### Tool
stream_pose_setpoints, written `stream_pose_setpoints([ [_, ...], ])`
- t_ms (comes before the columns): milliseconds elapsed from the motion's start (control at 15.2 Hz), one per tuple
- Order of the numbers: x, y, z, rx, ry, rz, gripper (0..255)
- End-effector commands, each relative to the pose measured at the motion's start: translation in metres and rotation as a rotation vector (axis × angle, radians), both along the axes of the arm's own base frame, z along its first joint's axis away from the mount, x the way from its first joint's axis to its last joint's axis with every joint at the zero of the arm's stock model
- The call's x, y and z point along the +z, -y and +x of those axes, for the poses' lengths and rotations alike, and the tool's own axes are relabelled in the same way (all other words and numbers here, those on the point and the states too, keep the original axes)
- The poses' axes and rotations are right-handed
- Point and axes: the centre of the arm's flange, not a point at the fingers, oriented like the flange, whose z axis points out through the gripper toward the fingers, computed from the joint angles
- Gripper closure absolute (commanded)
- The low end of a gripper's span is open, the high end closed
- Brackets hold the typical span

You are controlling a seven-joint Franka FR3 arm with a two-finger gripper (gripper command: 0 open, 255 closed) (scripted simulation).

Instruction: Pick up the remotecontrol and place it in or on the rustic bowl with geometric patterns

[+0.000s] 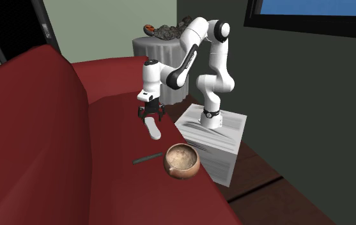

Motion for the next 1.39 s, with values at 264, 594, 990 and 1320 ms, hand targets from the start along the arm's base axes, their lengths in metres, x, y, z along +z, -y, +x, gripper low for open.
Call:
stream_pose_setpoints([
  [264,-0.033,0.003,0.002,0.009,0.001,-0.003,0],
  [594,-0.036,0.003,0.002,0.009,0.001,-0.003,0],
  [990,-0.036,0.003,0.002,0.009,0.001,-0.003,255],
  [1320,-0.036,0.003,0.002,0.009,0.001,-0.003,255],
])
